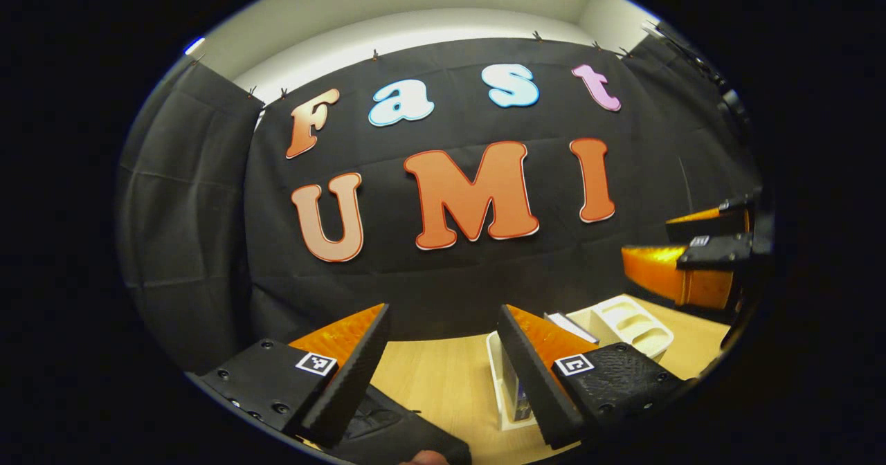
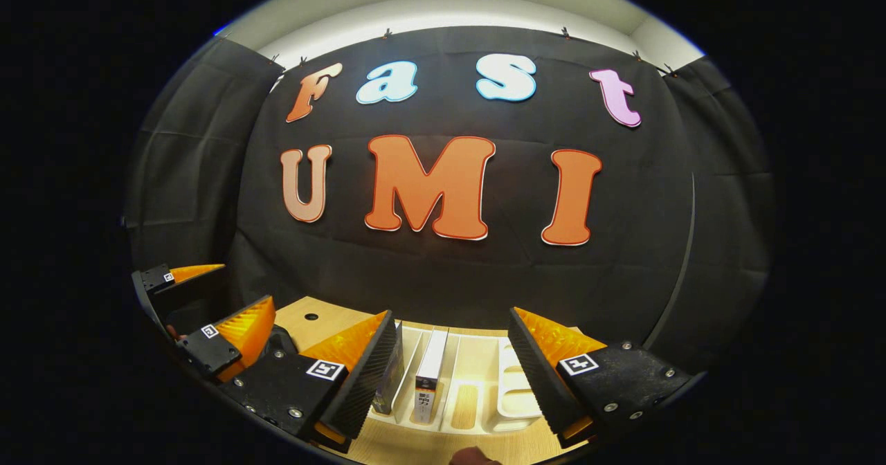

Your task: Open the schoolbag, grab two books from the bookshelf and put them into the schoolbag.

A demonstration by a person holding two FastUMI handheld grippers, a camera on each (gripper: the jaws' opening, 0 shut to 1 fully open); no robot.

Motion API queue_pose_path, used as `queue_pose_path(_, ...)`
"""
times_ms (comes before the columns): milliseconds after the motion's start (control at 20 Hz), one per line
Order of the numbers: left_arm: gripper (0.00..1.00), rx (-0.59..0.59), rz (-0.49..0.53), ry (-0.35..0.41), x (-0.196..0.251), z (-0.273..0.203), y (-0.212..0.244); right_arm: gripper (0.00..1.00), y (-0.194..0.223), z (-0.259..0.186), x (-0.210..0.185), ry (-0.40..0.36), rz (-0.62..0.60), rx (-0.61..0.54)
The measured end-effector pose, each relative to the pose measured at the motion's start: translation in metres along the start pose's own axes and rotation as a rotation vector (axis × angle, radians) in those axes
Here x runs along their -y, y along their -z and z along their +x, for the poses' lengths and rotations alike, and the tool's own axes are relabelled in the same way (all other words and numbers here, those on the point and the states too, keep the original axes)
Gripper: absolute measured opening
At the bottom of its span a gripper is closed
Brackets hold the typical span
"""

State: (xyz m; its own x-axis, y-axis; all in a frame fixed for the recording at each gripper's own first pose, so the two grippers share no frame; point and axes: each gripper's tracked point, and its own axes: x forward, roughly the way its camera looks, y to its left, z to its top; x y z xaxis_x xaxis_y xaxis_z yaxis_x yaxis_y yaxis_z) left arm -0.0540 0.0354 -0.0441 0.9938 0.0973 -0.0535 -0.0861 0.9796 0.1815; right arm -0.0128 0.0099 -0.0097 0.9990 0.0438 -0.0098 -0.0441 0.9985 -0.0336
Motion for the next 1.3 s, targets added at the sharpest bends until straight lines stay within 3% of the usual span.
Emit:
queue_pose_path(450, 0.99, -0.227, 0.250, -0.047, -0.021, -0.019, 0.120, 0.97, 0.008, 0.005, 0.011, -0.008, -0.021, 0.004)
queue_pose_path(850, 0.98, -0.414, 0.532, 0.040, -0.004, -0.042, 0.222, 0.97, 0.026, 0.009, 0.034, 0.016, -0.025, -0.020)
queue_pose_path(1050, 0.98, -0.513, 0.625, 0.067, -0.006, -0.056, 0.270, 0.97, 0.033, 0.010, 0.043, 0.020, -0.036, -0.034)
queue_pose_path(1300, 0.98, -0.551, 0.682, 0.102, 0.001, -0.071, 0.290, 0.96, 0.039, 0.011, 0.052, 0.019, -0.031, -0.042)
